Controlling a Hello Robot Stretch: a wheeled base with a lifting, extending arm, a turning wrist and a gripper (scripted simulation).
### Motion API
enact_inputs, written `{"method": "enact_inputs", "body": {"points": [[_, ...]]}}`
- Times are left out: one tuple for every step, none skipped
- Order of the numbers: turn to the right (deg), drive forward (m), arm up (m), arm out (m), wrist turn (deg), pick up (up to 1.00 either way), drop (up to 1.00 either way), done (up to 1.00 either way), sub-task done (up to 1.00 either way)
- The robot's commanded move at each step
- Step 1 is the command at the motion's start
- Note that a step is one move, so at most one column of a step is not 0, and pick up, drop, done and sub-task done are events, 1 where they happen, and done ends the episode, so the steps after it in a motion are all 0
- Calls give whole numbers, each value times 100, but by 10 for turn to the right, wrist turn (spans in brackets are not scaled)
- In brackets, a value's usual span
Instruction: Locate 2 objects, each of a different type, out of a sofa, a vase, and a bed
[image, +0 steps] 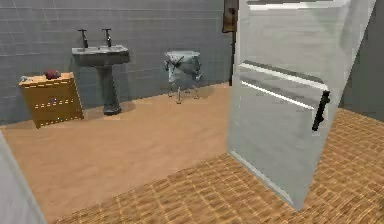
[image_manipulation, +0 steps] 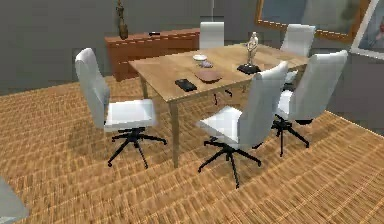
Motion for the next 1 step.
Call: {"method": "enact_inputs", "body": {"points": [[-450, 0, 0, 0, 0, 0, 0, 0, 0]]}}
